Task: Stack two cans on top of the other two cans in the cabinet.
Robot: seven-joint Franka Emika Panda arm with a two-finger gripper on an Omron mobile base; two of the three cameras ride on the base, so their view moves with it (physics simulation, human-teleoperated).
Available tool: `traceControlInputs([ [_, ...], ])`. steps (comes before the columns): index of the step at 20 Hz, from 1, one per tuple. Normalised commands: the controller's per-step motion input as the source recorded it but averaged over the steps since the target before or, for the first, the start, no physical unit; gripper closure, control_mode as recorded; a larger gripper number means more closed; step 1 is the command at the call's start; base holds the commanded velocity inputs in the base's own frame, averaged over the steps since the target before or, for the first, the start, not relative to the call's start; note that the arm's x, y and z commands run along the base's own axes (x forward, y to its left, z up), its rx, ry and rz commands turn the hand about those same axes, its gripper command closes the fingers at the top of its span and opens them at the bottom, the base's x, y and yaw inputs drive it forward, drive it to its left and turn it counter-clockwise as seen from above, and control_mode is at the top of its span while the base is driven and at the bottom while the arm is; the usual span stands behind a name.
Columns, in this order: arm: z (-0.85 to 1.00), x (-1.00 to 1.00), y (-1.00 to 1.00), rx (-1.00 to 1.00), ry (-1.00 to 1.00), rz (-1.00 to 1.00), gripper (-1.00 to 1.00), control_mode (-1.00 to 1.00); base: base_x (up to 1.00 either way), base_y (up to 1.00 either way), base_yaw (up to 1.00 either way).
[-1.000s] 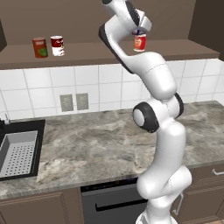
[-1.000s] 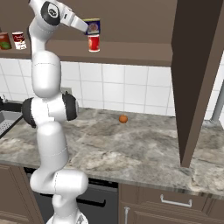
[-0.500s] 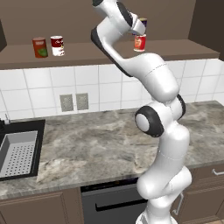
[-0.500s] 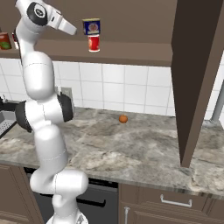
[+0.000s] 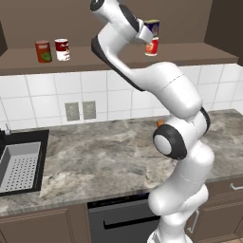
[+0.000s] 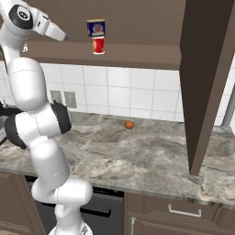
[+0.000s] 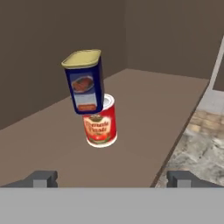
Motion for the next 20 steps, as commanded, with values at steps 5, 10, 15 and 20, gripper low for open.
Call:
traceControlInputs([
  [5, -0.01, -0.57, 0.16, 0.0, 0.0, 0.21, -1.0, -1.0, 0.0, 0.0, 0.0],
  [10, -0.21, -0.46, 0.25, 0.0, 0.02, 0.44, -1.0, -1.0, 0.0, 0.0, 0.0],
  [15, -0.32, -0.29, 0.29, 0.02, 0.0, 0.67, -1.0, -1.0, 0.0, 0.0, 0.0],
  [20, -0.18, -0.1, 0.26, 0.09, 0.0, 0.74, -1.0, -1.0, 0.0, 0.0, 0.0],
])
